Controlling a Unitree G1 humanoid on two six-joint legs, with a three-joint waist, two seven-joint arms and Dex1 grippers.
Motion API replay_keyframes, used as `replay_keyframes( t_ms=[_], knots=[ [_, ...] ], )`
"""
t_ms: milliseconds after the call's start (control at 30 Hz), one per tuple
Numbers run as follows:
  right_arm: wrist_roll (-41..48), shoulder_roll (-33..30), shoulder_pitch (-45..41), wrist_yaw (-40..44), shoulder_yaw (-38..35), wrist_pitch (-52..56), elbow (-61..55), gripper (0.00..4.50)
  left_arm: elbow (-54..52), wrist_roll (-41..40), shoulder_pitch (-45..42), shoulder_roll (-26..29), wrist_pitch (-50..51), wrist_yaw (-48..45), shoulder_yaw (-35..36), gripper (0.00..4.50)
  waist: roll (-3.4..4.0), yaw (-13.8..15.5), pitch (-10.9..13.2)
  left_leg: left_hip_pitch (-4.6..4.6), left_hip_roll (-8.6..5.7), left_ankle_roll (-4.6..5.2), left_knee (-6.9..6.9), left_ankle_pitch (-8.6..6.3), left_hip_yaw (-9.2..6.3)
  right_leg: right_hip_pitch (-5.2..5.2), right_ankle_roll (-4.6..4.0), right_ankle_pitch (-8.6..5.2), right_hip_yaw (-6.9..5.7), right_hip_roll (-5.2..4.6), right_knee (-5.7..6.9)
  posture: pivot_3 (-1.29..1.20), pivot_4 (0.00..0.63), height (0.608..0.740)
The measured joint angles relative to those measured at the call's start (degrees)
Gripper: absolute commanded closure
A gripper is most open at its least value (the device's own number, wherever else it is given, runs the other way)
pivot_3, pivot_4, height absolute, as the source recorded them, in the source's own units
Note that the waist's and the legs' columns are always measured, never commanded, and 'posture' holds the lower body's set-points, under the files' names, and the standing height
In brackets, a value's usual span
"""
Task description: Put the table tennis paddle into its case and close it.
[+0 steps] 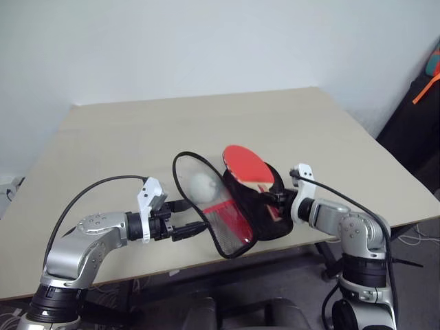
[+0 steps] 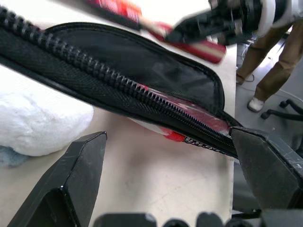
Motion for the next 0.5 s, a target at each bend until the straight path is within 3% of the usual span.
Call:
replay_keyframes(
  t_ms=[500],
  knots=[
    [-1.90, -2.39, 3.11, -1.75, 4.35, -6.04, 0.43, 3.39, 1.37, 0.44, -2.18, -0.26, -0.09, -0.21, -0.60, 0.00, -0.01, 0.04, -0.01, 0.01, 0.01, 0.00, 0.00, 0.00, -0.02, -0.03, 0.00, 0.00, -0.01, 0.00, -0.01, 0.00, 0.000, 0.740]
  ],
)
